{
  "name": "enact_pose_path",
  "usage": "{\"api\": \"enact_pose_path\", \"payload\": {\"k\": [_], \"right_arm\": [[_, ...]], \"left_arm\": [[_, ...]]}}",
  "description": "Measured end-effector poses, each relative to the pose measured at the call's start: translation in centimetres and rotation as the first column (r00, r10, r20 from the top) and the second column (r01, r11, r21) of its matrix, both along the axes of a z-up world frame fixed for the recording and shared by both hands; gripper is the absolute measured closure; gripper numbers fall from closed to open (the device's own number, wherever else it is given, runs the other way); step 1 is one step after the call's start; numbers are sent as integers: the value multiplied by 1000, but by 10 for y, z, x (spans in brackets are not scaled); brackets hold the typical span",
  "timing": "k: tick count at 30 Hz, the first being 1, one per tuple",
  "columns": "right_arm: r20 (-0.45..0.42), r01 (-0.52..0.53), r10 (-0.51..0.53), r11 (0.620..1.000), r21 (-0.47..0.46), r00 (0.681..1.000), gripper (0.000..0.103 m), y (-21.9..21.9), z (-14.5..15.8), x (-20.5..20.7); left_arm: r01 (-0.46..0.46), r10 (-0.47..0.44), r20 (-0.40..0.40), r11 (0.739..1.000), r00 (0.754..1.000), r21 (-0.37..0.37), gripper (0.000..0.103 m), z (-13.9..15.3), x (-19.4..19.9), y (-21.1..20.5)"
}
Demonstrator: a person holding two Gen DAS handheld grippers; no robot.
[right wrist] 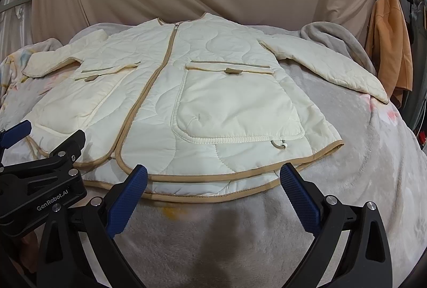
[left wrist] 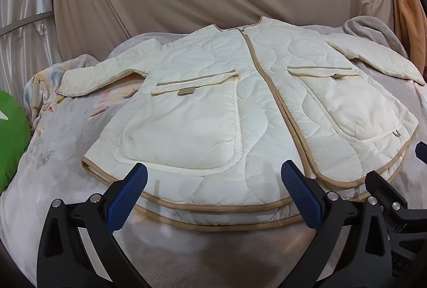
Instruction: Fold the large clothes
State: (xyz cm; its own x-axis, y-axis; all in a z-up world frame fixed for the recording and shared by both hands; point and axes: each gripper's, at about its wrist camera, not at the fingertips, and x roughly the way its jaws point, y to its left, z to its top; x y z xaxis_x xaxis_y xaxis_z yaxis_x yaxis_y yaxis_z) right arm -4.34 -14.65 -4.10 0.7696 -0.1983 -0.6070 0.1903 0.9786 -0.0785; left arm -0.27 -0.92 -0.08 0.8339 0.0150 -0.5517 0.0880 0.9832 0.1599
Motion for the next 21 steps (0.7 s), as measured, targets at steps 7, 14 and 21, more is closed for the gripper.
{"api": "enact_pose_path", "payload": {"k": [7,14,21], "right_arm": [[2,0,0,1000,1,1000,5,-1,0,0],[3,0,0,1000,1,1000,5,-1,0,0],[4,0,0,1000,2,1000,5,-1,1,0]], "left_arm": [[3,-3,6,1000,1000,9,5,1,-2,-3],[4,-4,7,1000,1000,10,5,1,-2,-3],[4,-4,5,1000,1000,10,5,0,-2,-3]]}}
